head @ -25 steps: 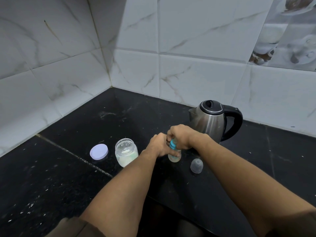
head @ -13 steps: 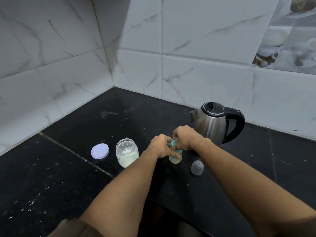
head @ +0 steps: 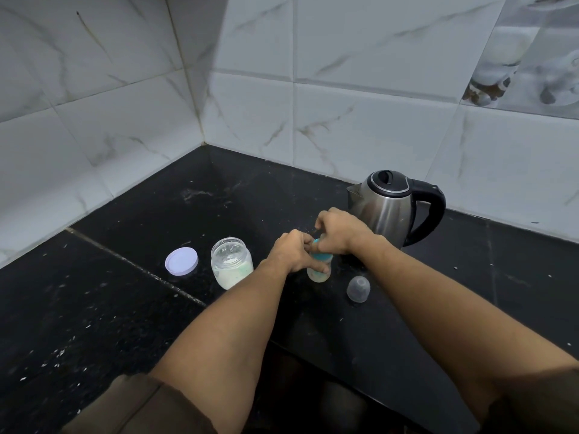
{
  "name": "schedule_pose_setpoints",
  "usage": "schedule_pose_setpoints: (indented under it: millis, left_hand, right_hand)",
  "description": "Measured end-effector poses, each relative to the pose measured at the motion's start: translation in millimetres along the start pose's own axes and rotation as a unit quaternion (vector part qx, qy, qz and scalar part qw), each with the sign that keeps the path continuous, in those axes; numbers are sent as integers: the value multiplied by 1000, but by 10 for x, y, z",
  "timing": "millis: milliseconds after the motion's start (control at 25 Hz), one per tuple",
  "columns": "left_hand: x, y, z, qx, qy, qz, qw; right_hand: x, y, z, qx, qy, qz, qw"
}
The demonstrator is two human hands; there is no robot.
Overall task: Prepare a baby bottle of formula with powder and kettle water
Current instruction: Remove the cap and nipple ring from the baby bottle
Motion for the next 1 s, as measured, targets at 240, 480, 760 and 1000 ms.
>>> schedule_pose_setpoints:
  millis: [240,480,760,1000]
  left_hand:
    - [-25,20,2,17,-10,13,1000]
    - [-37,18,5,20,-19,6,1000]
    - [-32,16,1,21,2,11,1000]
    - [-18,36,-15,27,-12,21,999]
  right_hand:
    - [23,45,27,21,33,14,999]
    - [103,56,12,69,-25,48,996]
    - [23,23,41,-11,35,15,999]
    - [37,60,40,30,-11,24,999]
Point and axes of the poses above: each hand's wrist, its own z-axis away from the middle knuckle, its own y-axis out of the palm, x = y × z, the point moved 4 cm from there along -z, towards the middle knuckle, and after that the axes turned 7 degrees about x, right-handed, at the moved point
